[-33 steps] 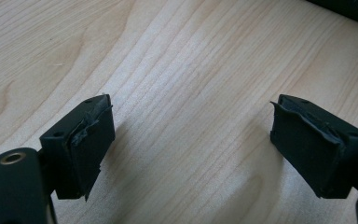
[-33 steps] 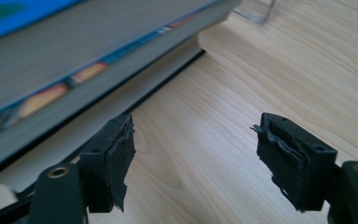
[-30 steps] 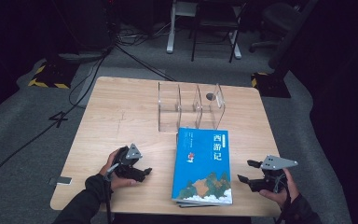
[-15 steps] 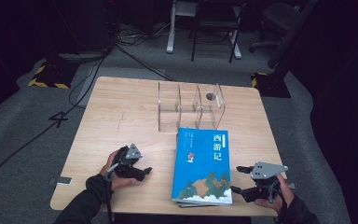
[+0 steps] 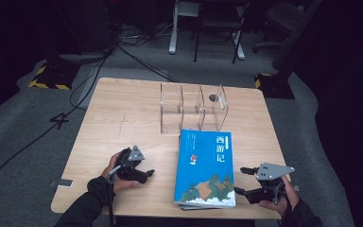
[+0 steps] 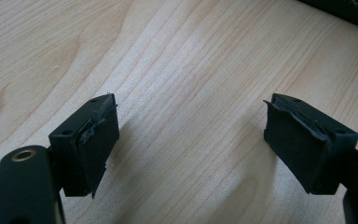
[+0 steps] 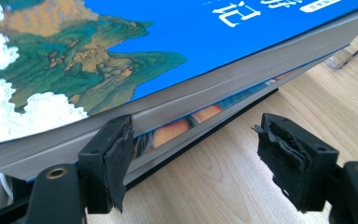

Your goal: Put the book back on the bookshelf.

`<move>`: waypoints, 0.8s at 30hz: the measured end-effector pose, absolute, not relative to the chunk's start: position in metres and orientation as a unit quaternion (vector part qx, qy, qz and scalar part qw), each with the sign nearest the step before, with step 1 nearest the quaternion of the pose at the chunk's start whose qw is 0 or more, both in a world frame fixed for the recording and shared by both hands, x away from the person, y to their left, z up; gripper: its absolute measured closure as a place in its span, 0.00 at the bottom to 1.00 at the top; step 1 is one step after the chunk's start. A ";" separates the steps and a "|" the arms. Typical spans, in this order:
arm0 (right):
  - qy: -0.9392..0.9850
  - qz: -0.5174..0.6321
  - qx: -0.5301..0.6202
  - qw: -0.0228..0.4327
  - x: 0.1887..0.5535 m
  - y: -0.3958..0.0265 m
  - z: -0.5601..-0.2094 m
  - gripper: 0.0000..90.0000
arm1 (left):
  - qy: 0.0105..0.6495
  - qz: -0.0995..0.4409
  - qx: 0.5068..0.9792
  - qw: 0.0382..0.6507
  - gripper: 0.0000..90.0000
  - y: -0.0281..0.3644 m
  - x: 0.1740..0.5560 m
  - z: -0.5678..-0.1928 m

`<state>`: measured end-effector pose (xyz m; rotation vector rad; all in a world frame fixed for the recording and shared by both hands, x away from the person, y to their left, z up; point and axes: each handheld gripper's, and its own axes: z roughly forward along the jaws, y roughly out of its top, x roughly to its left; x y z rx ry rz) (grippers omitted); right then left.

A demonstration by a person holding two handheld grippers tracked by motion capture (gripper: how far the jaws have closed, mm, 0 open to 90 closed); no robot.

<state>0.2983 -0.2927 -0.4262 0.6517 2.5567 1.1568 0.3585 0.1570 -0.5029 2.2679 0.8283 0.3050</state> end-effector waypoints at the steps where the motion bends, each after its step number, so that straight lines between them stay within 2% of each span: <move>1: 0.879 0.399 0.225 0.130 0.298 -0.293 -0.426 0.30 | 0.320 0.117 0.874 0.347 0.20 0.157 0.358 -0.503; 12: 0.867 0.417 0.242 0.129 0.301 -0.297 -0.422 0.33 | 0.319 0.117 0.874 0.346 0.20 0.156 0.358 -0.503; 22: 0.858 0.406 0.273 0.157 0.304 -0.302 -0.410 0.35 | 0.318 0.117 0.874 0.347 0.20 0.156 0.358 -0.503; 24: 0.850 0.418 0.284 0.149 0.305 -0.304 -0.406 0.35 | 0.319 0.117 0.874 0.347 0.20 0.156 0.358 -0.503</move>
